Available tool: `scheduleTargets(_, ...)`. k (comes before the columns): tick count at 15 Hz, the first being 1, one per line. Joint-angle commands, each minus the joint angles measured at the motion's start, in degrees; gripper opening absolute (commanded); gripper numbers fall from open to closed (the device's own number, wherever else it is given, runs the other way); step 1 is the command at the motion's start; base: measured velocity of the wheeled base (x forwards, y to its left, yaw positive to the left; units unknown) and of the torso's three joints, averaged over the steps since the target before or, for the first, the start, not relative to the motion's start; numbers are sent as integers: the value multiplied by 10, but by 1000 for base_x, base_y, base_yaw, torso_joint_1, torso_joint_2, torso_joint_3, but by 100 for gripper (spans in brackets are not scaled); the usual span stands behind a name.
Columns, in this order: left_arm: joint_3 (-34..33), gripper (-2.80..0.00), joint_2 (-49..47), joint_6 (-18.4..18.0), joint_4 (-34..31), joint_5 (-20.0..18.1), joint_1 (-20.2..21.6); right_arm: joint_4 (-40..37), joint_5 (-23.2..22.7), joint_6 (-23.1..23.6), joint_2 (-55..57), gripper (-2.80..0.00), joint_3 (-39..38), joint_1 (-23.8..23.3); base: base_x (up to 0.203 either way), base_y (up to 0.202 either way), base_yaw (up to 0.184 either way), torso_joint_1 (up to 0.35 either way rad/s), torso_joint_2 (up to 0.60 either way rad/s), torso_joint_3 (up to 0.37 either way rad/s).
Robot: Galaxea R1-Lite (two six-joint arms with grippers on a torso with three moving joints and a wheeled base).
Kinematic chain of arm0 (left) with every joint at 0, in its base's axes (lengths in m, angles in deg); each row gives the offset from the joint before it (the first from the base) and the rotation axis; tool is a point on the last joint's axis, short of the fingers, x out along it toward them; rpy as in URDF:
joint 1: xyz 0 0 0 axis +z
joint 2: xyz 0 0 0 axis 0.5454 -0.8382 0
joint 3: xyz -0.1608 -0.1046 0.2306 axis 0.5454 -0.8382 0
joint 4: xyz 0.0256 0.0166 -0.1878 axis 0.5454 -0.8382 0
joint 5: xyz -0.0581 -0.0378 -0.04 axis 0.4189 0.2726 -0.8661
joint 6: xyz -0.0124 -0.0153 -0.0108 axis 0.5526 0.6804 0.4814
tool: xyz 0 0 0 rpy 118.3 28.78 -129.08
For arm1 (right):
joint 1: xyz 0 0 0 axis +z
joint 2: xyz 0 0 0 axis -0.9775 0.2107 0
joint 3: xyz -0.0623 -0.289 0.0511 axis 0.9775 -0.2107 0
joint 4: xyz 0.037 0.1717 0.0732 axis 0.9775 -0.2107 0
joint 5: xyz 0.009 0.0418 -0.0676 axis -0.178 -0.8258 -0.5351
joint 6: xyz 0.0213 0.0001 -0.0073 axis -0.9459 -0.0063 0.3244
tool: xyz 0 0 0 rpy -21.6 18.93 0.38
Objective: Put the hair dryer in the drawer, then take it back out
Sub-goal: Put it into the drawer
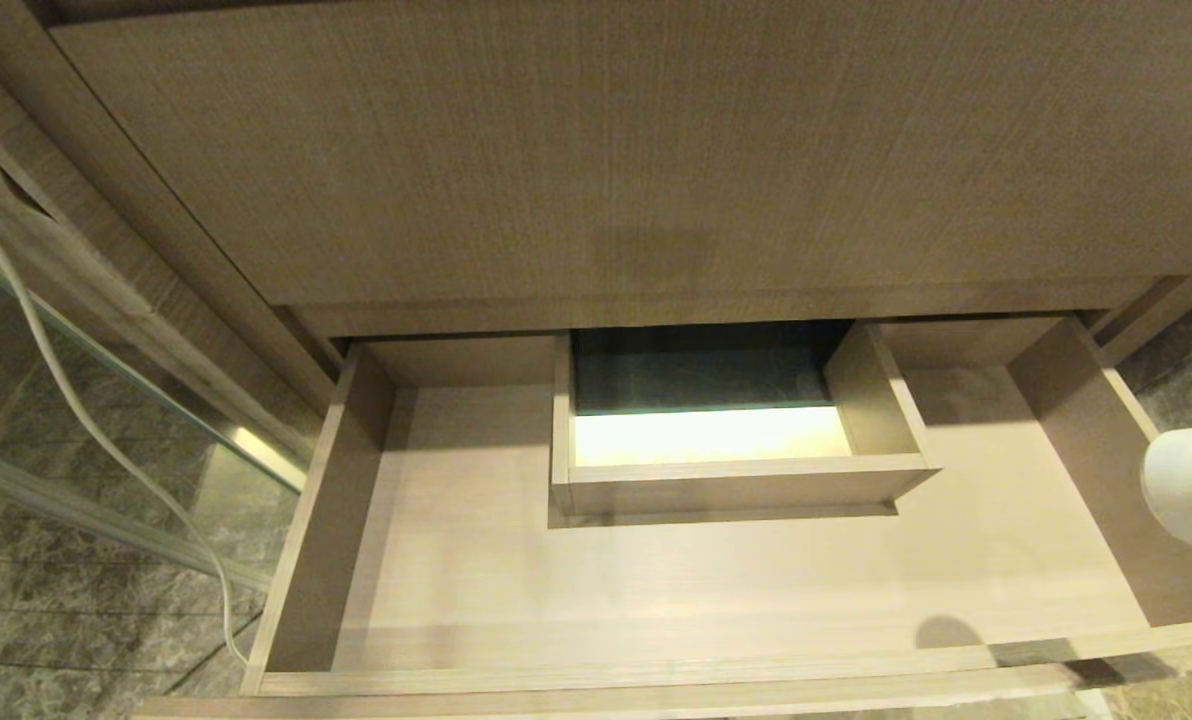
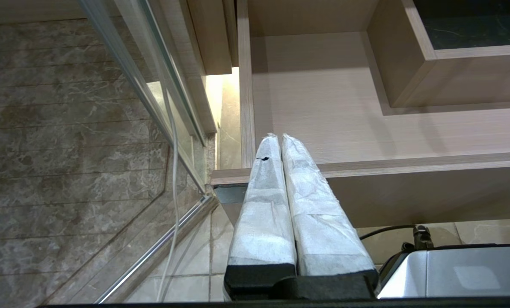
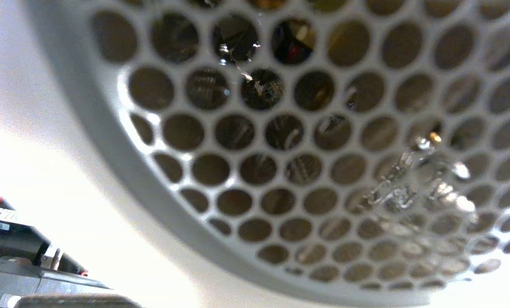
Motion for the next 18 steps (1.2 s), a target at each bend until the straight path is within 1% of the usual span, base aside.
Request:
scheduleTargets(1,-1,-280,-1,0,0,0,0,-5,0,3,71,-280,29,1,0,0,0,0,0,0)
scheduleTargets(5,-1,-280,-1,0,0,0,0,0,2,4,214,-280,102,0,0,0,0,0,0,0)
scheduleTargets(8,-1,-280,-1,0,0,0,0,25,4,1,314,-280,171,-1,0,0,0,0,0,0)
scheduleTargets(11,-1,-280,-1,0,0,0,0,93,5,2,397,-280,219,-1,0,0,0,0,0,0)
scheduleTargets(13,-1,-280,-1,0,0,0,0,138,4,7,440,-280,236,-1,0,0,0,0,0,0)
scheduleTargets(14,-1,-280,-1,0,0,0,0,154,2,17,455,-280,238,0,0,0,0,0,0,0)
scheduleTargets(16,-1,-280,-1,0,0,0,0,197,-5,65,480,-280,231,0,0,0,0,0,0,0)
scheduleTargets(17,-1,-280,-1,0,0,0,0,207,-20,94,492,-280,230,1,0,0,0,0,0,0)
scheduleTargets(18,-1,-280,-1,0,0,0,0,207,-29,107,496,-280,229,0,0,0,0,0,0,0)
